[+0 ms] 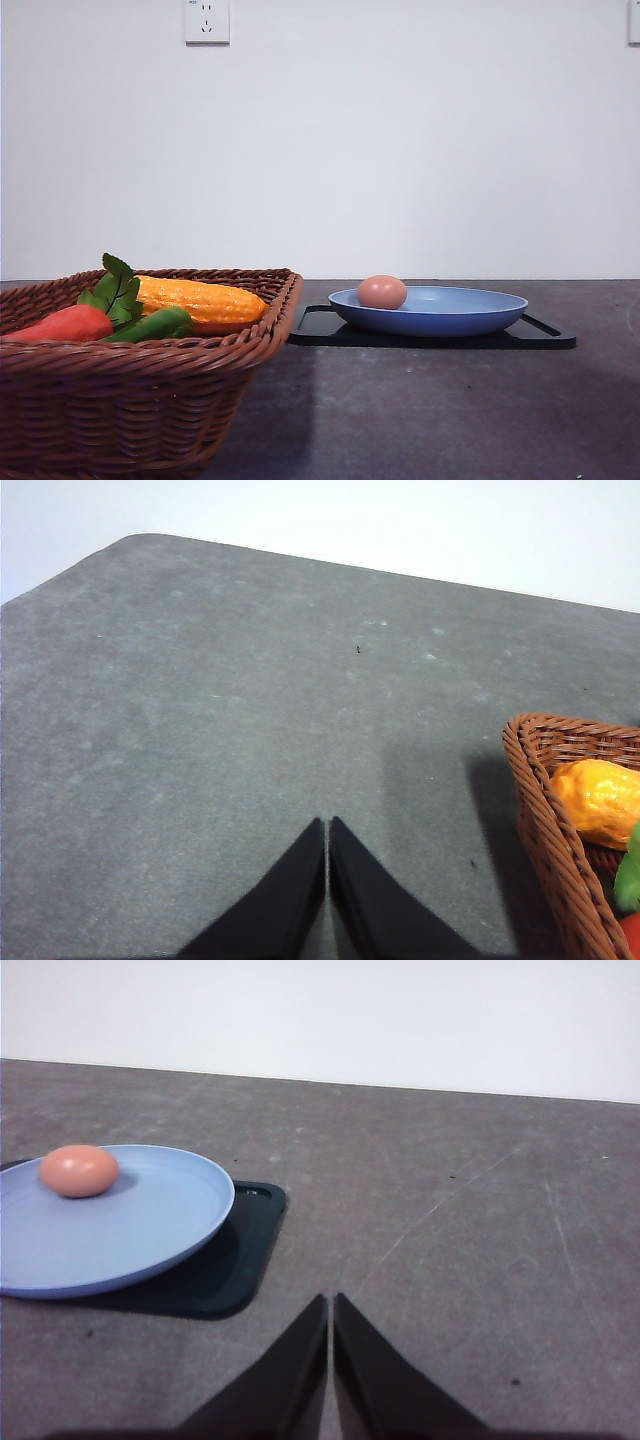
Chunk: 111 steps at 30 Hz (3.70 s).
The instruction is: Transfer egg from basket to plate and serve
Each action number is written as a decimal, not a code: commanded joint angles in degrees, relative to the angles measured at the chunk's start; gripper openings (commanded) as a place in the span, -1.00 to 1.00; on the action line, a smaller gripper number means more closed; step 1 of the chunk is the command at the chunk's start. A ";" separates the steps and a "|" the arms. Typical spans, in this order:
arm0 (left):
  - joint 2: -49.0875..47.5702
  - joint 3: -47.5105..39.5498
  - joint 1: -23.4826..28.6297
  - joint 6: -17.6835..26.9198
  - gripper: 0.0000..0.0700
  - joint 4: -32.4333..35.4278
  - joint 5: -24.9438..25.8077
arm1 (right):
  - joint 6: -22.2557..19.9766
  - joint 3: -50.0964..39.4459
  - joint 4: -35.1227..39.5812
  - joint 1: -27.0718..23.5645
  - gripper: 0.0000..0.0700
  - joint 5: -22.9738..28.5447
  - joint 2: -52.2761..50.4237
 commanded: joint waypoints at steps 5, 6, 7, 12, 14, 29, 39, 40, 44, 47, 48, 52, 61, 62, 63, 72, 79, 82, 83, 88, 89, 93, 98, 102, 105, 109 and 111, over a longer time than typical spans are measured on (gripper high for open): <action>-0.09 -1.31 0.02 -0.09 -1.00 -1.04 -0.06 | 0.97 -0.55 -2.28 -0.13 -1.00 0.09 -1.66; -0.09 -1.31 0.02 -0.09 -1.00 -1.04 -0.04 | 0.95 -0.55 -2.63 -0.13 -1.00 0.09 -1.66; -0.09 -1.31 0.02 -0.09 -1.00 -1.04 -0.04 | 0.94 -0.55 -3.16 -0.13 -1.00 0.09 -1.66; -0.09 -1.31 0.02 -0.09 -1.00 -1.01 -0.07 | 0.95 -0.55 -2.98 -0.11 -1.00 0.26 -1.66; -0.09 -1.31 0.02 -0.09 -1.00 -1.03 -0.07 | 0.95 -0.55 -2.87 -0.11 -1.00 0.26 -1.66; -0.09 -1.31 0.02 -0.09 -1.00 -1.03 -0.07 | 0.95 -0.55 -2.87 -0.11 -1.00 0.26 -1.66; -0.09 -1.31 0.02 -0.09 -1.00 -1.03 -0.04 | 0.95 -0.55 -2.87 -0.11 -1.00 0.26 -1.66; -0.09 -1.31 0.02 -0.09 -1.00 -1.03 -0.04 | 0.95 -0.55 -2.87 -0.11 -1.00 0.26 -1.66; -0.09 -1.31 0.02 -0.09 -1.00 -1.03 -0.06 | 0.95 -0.55 -2.87 -0.11 -1.00 0.26 -1.66; -0.09 -1.31 0.02 -0.09 -1.00 -1.03 -0.05 | 0.95 -0.55 -2.87 -0.11 -1.00 0.26 -1.66; -0.09 -1.31 0.02 -0.09 -1.00 -1.03 -0.06 | 0.95 -0.55 -2.87 -0.11 -1.00 0.26 -1.66; -0.09 -1.31 0.02 -0.09 -1.00 -1.03 -0.05 | 0.95 -0.55 -2.87 -0.11 -1.00 0.26 -1.66; -0.09 -1.31 0.02 -0.09 -1.00 -1.03 -0.05 | 0.95 -0.55 -2.87 -0.11 -1.00 0.26 -1.66; -0.09 -1.31 0.02 -0.09 -1.00 -1.03 -0.07 | 0.95 -0.55 -2.87 -0.11 -1.00 0.26 -1.66; -0.09 -1.31 0.02 -0.09 -1.00 -1.03 -0.07 | 0.95 -0.55 -2.87 -0.11 -1.00 0.26 -1.66; -0.09 -1.31 0.02 -0.09 -1.00 -1.03 -0.07 | 0.95 -0.55 -2.87 -0.11 -1.00 0.26 -1.66; -0.09 -1.31 0.02 -0.09 -1.00 -1.03 -0.05 | 0.95 -0.55 -2.87 -0.11 -1.00 0.26 -1.66; -0.09 -1.31 0.02 -0.09 -1.00 -1.03 -0.05 | 0.95 -0.55 -2.87 -0.11 -1.00 0.26 -1.66; -0.09 -1.31 0.02 -0.09 -1.00 -1.03 -0.07 | 0.95 -0.55 -2.87 -0.11 -1.00 0.26 -1.66; -0.09 -1.31 0.02 -0.09 -1.00 -1.03 -0.05 | 0.95 -0.55 -2.87 -0.11 -1.00 0.26 -1.66; -0.09 -1.31 0.02 -0.09 -1.00 -1.03 -0.05 | 0.95 -0.55 -2.87 -0.11 -1.00 0.26 -1.66; -0.09 -1.31 0.02 -0.09 -1.00 -1.03 -0.05 | 0.95 -0.55 -2.87 -0.11 -1.00 0.26 -1.66; -0.09 -1.31 0.02 -0.09 -1.00 -1.03 -0.04 | 0.95 -0.55 -2.87 -0.11 -1.00 0.26 -1.66; -0.09 -1.31 0.02 -0.09 -1.00 -1.03 -0.05 | 0.95 -0.55 -2.87 -0.11 -1.00 0.26 -1.66; -0.09 -1.31 0.02 -0.09 -1.00 -1.03 -0.07 | 0.95 -0.55 -2.87 -0.11 -1.00 0.26 -1.66; -0.09 -1.31 0.02 -0.09 -1.00 -1.03 -0.07 | 0.95 -0.55 -2.87 -0.11 -1.00 0.26 -1.66; -0.09 -1.31 0.02 -0.09 -1.00 -1.03 -0.07 | 0.95 -0.55 -2.87 -0.11 -1.00 0.26 -1.66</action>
